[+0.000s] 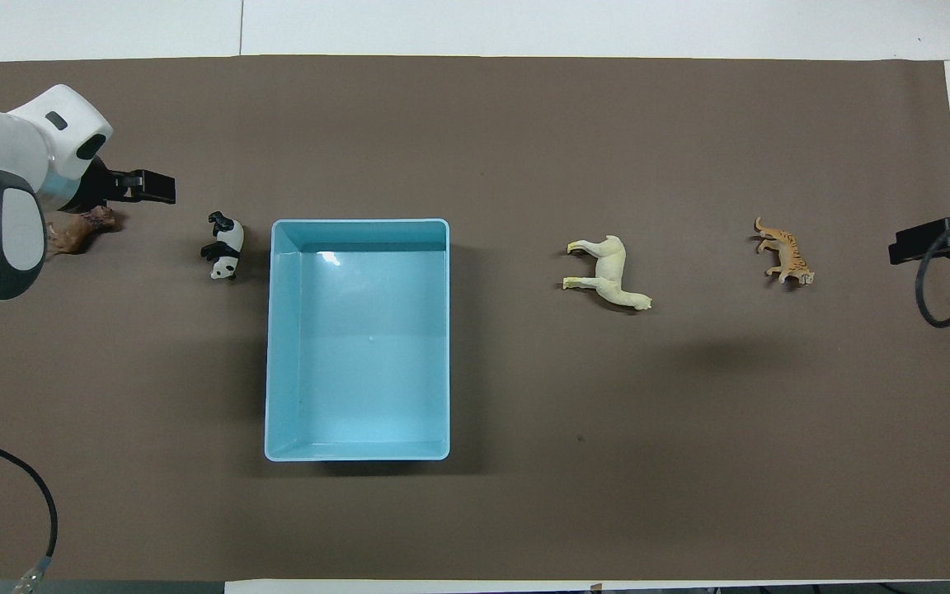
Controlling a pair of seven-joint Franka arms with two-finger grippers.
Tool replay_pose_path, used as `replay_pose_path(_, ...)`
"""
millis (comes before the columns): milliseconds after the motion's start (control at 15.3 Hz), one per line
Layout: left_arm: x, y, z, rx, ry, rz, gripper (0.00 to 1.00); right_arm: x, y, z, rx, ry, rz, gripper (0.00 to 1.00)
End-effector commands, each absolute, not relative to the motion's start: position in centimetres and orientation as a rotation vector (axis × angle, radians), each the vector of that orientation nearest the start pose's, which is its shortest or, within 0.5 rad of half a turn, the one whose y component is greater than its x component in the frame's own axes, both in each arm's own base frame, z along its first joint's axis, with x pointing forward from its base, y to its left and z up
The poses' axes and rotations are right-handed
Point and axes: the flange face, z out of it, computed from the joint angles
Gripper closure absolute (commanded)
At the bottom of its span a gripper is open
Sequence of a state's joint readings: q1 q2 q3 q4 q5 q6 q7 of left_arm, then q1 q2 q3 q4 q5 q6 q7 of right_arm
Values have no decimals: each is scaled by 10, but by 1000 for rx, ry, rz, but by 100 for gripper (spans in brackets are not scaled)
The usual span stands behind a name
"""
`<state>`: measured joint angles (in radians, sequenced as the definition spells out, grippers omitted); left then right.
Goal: Put all toys into storage box
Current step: 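Grasp the panda with the left gripper while the right gripper grasps the dog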
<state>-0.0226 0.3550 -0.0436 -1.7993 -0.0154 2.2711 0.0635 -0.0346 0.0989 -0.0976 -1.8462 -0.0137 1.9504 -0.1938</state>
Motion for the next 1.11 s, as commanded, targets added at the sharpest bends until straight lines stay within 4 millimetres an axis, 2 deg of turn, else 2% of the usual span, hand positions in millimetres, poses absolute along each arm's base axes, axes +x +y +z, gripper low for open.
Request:
replay_pose_path(0, 634, -55, 338, -3141, 266, -165, 0, 588, -64, 439, -3163, -178, -38, 0)
replay_pose_path(65, 629, -57, 328, -3139, 274, -170, 0, 589, -63, 425, -3165, -183, -52, 0)
replay_pose_path(196, 616, -58, 308, -3138, 276, -191, 0, 590, -61, 405, -3157, -332, -62, 0)
replay_pose_path(327, 614, -58, 306, -3138, 276, -194, 0, 595, -60, 390, -3144, -485, -78, 0)
replay_pose_path(522, 607, -63, 301, -3138, 288, -182, 0, 599, -59, 373, -3140, -529, -79, 0)
replay_pose_path(588, 609, -63, 304, -3139, 281, -179, 22, 601, -60, 361, -3139, -544, -73, 0)
replay_pose_path(653, 610, -63, 306, -3141, 274, -174, 57, 605, -60, 351, -3138, -570, -84, 0)
replay_pose_path(718, 615, -61, 311, -3142, 267, -177, 82, 608, -63, 340, -3142, -568, -90, 0)
replay_pose_path(784, 620, -57, 318, -3143, 260, -150, 100, 610, -66, 329, -3145, -558, -97, 0)
replay_pose_path(914, 633, -56, 341, -3146, 256, -107, 100, 612, -66, 311, -3145, -542, -76, 0)
replay_pose_path(1045, 643, -56, 373, -3157, 242, -61, 100, 612, -65, 305, -3143, -529, -66, 0)
